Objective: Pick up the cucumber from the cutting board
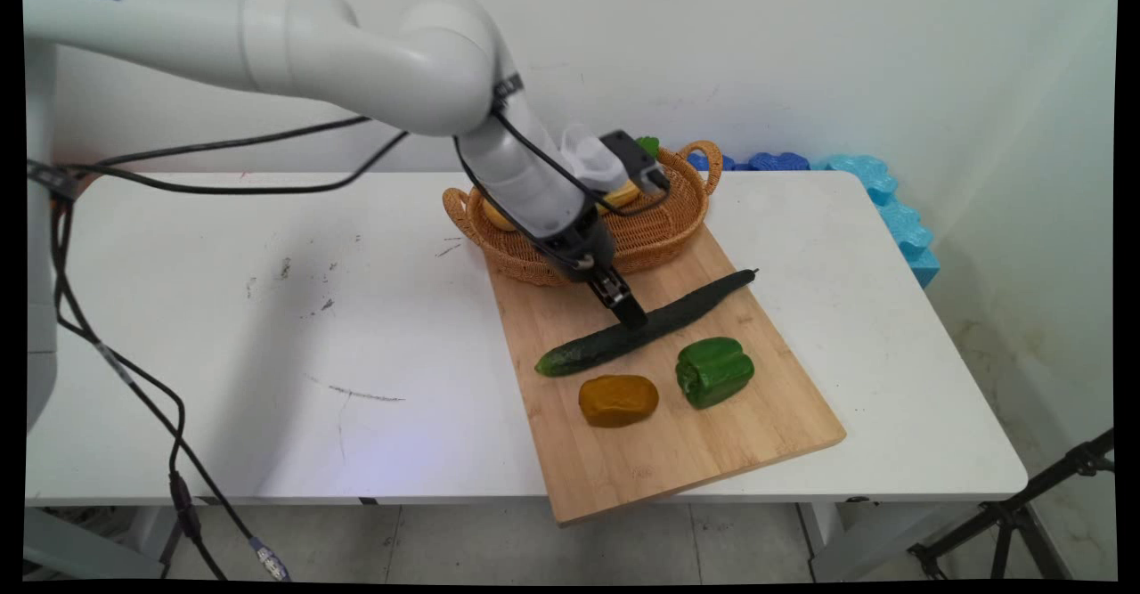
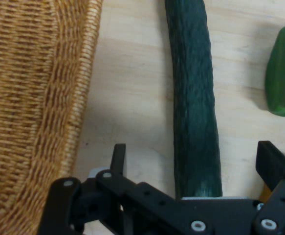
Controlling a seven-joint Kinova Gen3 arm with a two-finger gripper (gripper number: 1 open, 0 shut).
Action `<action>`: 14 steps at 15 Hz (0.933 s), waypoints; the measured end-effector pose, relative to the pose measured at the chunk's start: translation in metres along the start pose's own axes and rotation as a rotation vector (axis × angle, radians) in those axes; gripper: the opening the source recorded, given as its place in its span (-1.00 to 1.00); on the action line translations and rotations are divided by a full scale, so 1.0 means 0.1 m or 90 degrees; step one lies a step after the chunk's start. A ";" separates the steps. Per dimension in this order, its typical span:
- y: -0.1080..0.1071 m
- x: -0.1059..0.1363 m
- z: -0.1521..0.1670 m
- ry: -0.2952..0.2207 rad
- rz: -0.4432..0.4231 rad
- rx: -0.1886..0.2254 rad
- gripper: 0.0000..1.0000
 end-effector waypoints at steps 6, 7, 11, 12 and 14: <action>0.09 0.09 0.30 -0.022 0.000 0.003 1.00; 0.11 0.10 0.35 -0.025 0.000 0.004 1.00; 0.13 0.14 0.50 -0.034 0.004 0.009 1.00; 0.14 0.14 0.52 -0.035 0.004 0.010 1.00; 0.14 0.15 0.57 -0.038 0.005 0.012 -1.00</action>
